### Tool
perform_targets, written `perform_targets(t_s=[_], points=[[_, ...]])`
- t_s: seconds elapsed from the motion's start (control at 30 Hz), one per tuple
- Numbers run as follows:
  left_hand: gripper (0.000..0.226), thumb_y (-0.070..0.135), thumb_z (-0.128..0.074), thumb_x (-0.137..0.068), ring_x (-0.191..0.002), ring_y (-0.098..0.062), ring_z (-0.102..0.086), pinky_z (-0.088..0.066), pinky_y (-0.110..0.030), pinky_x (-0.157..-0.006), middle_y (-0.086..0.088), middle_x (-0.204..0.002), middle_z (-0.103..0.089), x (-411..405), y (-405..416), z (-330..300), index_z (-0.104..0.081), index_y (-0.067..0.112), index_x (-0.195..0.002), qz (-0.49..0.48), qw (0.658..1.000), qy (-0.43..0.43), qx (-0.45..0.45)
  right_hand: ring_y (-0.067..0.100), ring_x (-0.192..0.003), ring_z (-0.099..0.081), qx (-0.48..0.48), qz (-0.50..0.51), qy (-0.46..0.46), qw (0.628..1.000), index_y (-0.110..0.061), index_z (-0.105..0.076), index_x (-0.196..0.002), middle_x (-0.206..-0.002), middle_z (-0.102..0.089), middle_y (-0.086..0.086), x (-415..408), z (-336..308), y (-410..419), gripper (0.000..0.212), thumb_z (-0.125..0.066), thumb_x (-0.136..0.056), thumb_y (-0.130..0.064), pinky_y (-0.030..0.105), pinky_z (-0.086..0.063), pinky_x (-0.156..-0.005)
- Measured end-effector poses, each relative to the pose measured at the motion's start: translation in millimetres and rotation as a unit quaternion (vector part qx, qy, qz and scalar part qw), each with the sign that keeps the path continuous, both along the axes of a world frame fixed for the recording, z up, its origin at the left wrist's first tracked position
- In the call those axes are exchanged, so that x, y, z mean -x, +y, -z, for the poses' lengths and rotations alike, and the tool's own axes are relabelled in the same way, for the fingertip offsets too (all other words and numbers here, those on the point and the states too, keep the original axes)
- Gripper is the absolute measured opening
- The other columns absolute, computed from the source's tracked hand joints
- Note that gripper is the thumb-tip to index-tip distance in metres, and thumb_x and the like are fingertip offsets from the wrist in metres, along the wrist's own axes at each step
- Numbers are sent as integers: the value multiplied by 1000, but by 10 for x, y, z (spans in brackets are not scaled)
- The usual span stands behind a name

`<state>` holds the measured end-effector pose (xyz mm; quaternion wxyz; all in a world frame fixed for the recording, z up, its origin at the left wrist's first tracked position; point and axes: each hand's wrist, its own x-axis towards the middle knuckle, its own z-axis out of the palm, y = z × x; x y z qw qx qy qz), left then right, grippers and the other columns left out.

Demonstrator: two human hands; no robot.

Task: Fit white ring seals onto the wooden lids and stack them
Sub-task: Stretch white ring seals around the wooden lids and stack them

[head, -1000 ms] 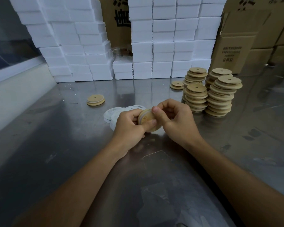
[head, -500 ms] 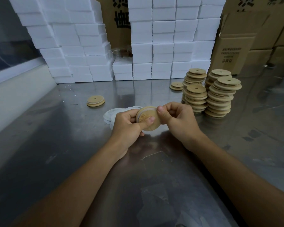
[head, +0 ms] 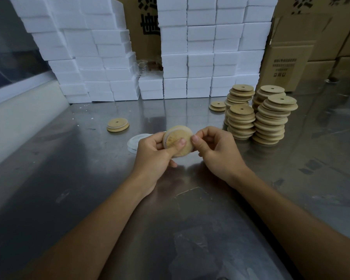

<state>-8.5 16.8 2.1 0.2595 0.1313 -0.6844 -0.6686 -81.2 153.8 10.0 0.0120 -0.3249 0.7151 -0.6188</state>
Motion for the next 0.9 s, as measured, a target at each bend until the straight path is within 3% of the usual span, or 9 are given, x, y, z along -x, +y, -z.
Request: perform_targets(t_s=[0.07, 0.17, 0.23, 0.37, 0.5, 0.63, 0.77, 0.9], points=[[28, 20, -78, -83, -77, -15, -69, -54, -27, -52, 0, -100, -69, -5, 48, 13, -66, 21, -108, -64, 989, 17, 132, 10, -66, -57, -33, 43, 61, 997, -6, -60, -89, -72, -63, -2, -10, 22, -12, 7, -60, -95, -9, 34, -49, -67], [36, 17, -75, -85, -86, -15, -63, -53, -29, -71, 2, -107, -63, -39, 60, 21, -67, 21, -119, -151, 892, 95, 415, 9, -63, -51, -67, 67, 161, 982, -12, -52, -92, -70, -56, -7, -20, 20, -8, 6, -53, -97, -12, 36, -44, -61], [33, 12, -74, -86, -91, -19, -64, -55, -33, -71, -4, -106, -67, -61, 60, 15, -70, 12, -119, -156, 857, 130, 474, 14, -63, -51, -75, 64, 221, 970, -12, -50, -94, -73, -56, -4, -7, 2, 3, 4, -50, -98, -12, 41, -45, -58], [16, 7, -72, -87, -90, -19, -69, -57, -36, -63, -6, -101, -72, -50, 34, 21, -76, 6, -102, -172, 841, 181, 481, 22, -70, -54, -92, 65, 296, 948, -12, -50, -95, -83, -57, -1, 13, -28, 3, 5, -48, -97, -17, 48, -49, -59], [3, 9, -74, -83, -76, -13, -69, -56, -30, -62, 2, -85, -73, -25, 39, 30, -75, 12, -82, -166, 902, 161, 366, 15, -77, -57, -86, 54, 286, 953, -12, -55, -96, -88, -61, -1, 18, -28, -3, 8, -53, -99, -19, 41, -51, -65], [21, 9, -77, -81, -59, -5, -67, -55, -21, -55, 10, -69, -72, 3, 57, 16, -70, 27, -71, -165, 967, 67, 183, 12, -78, -62, -49, 53, 218, 973, -9, -61, -95, -86, -67, -1, 20, -6, -11, 9, -60, -97, -18, 37, -53, -70], [21, 10, -76, -82, -57, -5, -66, -50, -20, -46, 10, -70, -71, 8, 92, -58, -69, 24, -69, -173, 982, 41, 62, 8, -78, -66, -11, 56, 161, 985, -11, -59, -98, -87, -69, -4, 7, -13, -23, 11, -64, -95, -20, 32, -55, -67], [14, 6, -70, -88, -66, -20, -73, -49, -20, -45, -11, -84, -74, 17, 128, -138, -66, 15, -78, -171, 980, 24, -98, 6, -78, -69, 19, 56, 141, 988, -18, -56, -100, -89, -69, -10, -36, -14, -48, 15, -69, -92, -21, 23, -57, -66]])
